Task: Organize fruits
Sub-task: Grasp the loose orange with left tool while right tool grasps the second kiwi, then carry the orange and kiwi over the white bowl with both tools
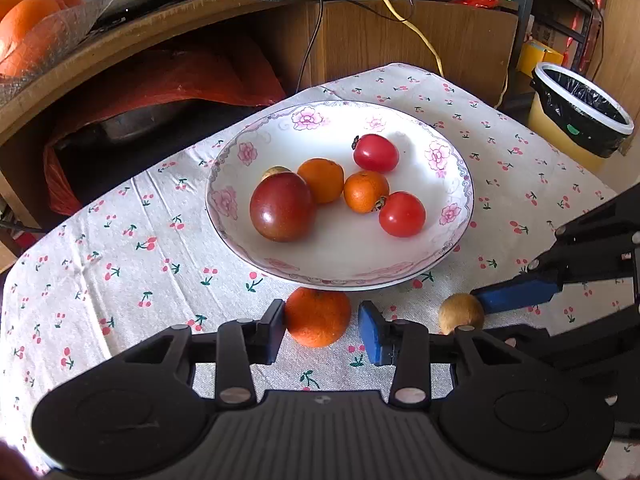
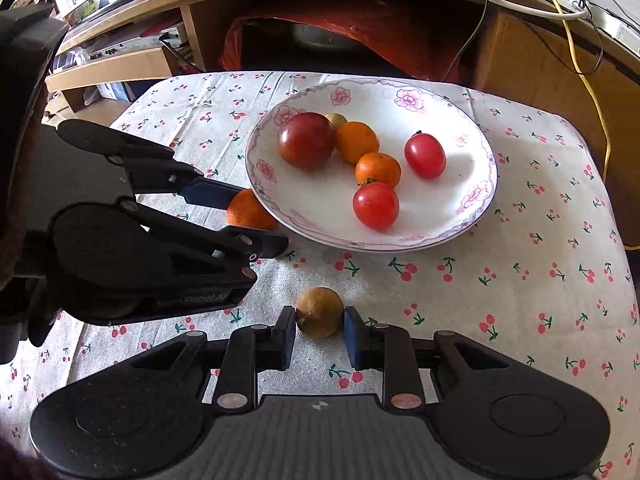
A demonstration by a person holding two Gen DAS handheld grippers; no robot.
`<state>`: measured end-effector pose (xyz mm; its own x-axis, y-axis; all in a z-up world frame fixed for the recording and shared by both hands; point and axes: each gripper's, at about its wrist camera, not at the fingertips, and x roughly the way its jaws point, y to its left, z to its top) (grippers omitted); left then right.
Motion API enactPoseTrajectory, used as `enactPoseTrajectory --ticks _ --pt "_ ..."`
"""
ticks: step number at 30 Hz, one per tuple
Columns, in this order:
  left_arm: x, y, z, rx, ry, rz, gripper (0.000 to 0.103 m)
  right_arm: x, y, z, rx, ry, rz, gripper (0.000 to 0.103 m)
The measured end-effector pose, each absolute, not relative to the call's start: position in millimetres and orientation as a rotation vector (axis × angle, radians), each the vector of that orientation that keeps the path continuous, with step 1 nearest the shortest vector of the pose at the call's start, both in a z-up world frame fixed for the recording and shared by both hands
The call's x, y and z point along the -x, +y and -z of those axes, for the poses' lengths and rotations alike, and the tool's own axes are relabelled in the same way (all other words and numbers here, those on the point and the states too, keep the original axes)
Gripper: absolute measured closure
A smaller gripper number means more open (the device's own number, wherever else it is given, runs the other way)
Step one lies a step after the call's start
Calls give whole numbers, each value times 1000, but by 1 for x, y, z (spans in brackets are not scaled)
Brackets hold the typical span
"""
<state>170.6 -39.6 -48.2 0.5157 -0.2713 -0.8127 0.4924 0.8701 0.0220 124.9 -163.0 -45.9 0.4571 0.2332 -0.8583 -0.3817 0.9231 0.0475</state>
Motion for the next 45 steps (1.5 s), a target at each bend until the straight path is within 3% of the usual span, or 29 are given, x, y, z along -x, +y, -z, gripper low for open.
enactPoseTrajectory --ticks 5,29,45 --pt "-168 -41 47 -284 910 453 61 -126 -165 45 162 1024 -366 82" --pt "-85 -35 35 -390 1011 437 61 -91 -163 38 263 1021 -326 82" --pt "-87 -40 38 -415 974 424 61 -86 -162 45 268 1033 -329 82"
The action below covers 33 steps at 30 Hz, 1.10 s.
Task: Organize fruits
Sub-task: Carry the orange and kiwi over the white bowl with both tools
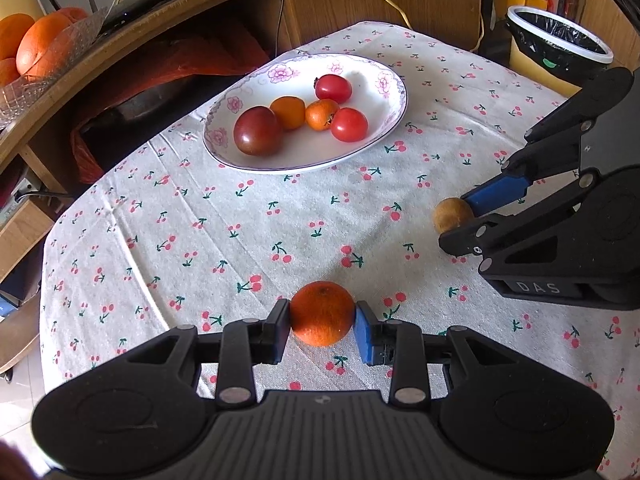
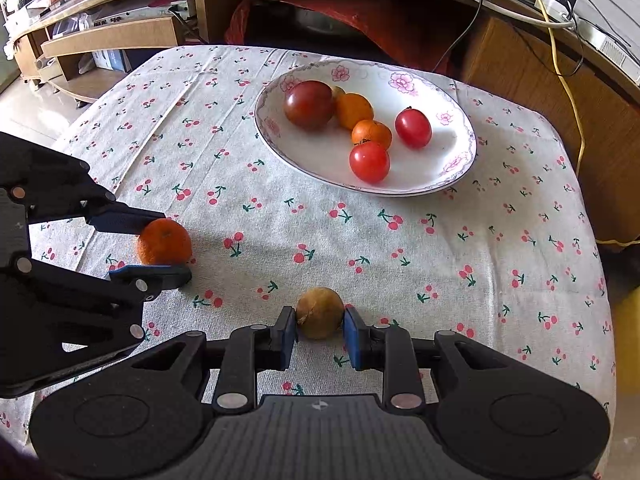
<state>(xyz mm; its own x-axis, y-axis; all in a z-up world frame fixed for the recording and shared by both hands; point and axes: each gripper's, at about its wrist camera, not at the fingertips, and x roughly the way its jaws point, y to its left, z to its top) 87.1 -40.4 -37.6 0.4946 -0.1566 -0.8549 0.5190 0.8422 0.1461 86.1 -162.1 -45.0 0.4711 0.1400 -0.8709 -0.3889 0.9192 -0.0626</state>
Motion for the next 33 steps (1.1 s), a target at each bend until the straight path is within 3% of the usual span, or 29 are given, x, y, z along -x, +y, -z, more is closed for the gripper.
enactPoseTrajectory --ticks 33 --pt "-109 -45 0 -392 839 356 61 -103 -152 3 202 899 -324 82"
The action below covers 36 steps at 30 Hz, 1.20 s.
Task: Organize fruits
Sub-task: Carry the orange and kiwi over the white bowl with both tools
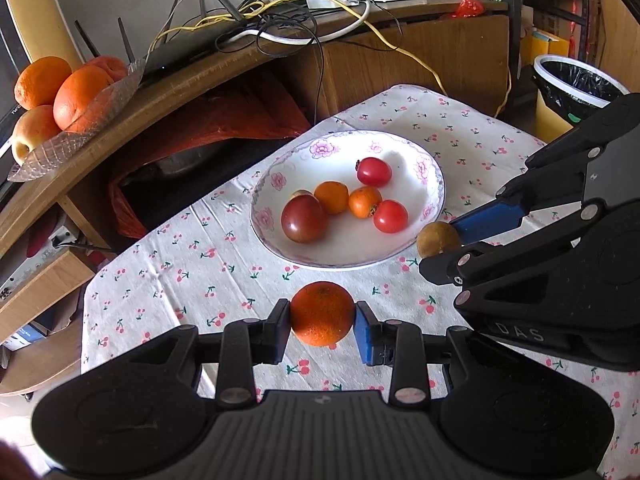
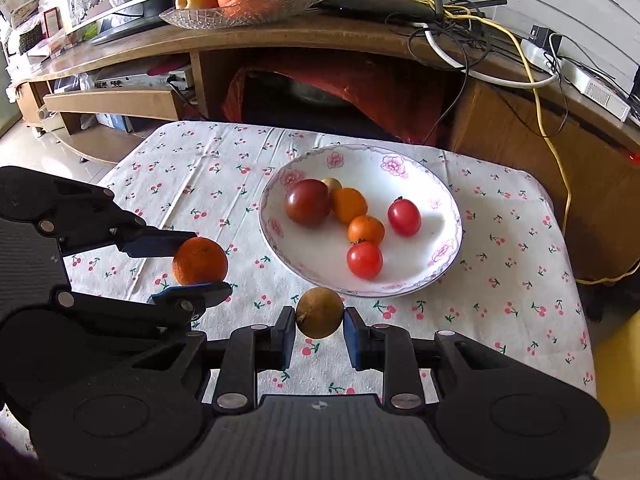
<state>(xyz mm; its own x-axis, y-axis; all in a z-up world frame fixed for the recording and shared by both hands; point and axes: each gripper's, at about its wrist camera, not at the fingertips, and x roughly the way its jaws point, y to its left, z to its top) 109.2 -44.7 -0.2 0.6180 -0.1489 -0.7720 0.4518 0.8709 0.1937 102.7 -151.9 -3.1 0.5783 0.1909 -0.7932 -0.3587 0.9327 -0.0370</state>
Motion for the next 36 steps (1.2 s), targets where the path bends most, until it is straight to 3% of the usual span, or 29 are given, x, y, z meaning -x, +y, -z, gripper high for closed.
enactPoseTrajectory --ticks 36 --pt "-172 -51 -12 -366 758 340 62 -154 -158 -17 188 817 -257 79"
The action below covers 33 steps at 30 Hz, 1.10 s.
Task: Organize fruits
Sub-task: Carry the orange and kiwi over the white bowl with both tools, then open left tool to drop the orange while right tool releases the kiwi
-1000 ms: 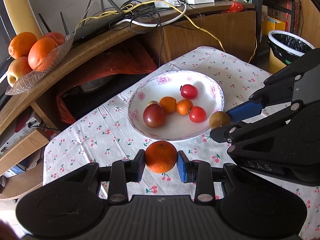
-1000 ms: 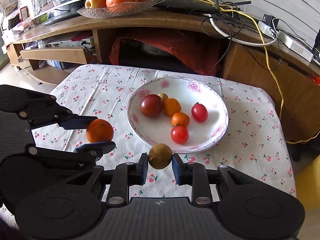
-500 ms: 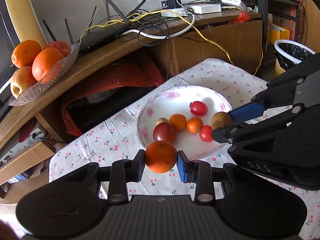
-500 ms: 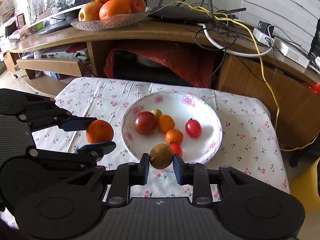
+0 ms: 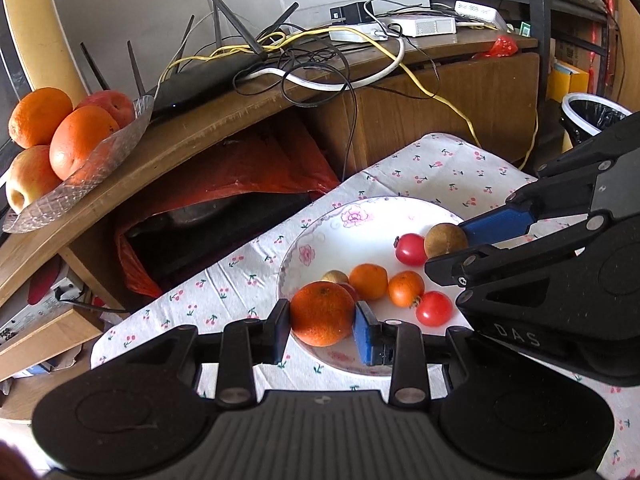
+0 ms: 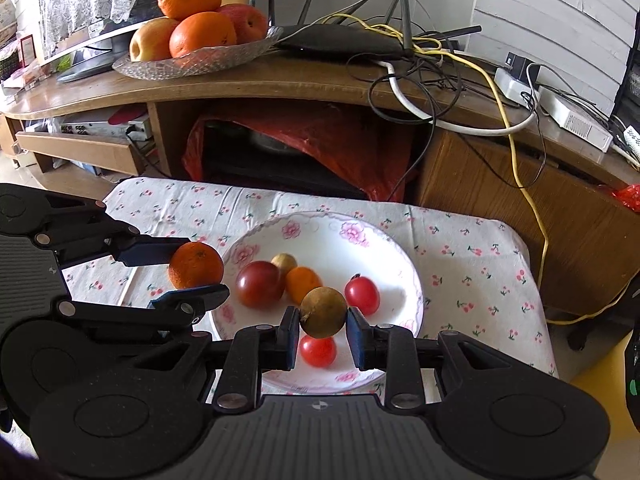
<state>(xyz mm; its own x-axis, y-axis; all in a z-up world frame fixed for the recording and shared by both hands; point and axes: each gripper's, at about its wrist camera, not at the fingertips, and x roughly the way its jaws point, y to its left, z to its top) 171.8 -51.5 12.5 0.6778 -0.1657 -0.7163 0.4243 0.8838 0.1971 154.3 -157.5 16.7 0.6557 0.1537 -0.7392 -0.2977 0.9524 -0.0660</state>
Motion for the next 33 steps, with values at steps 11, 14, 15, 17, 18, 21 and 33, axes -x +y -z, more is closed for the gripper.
enactPoseTrajectory --ticks 11,14,15,17,18,21,33 --pt "-201 -54 0 -338 781 323 62 -183 -162 -6 181 818 -248 79" --pt "-206 -54 5 -337 792 322 62 -189 -162 -2 177 821 -255 79" --pt "-208 -54 7 -334 796 323 62 -191 -162 0 176 824 -257 79" --pt "-212 -54 9 -329 800 326 63 -194 -162 4 174 828 -256 79" --pt "-213 -55 10 -332 796 326 63 -196 -163 5 174 830 -255 79" --pt "-219 -58 11 -335 787 328 63 -200 -165 8 169 830 -250 79" --pt "-237 -69 21 -324 773 367 63 -225 -181 21 107 840 -209 78"
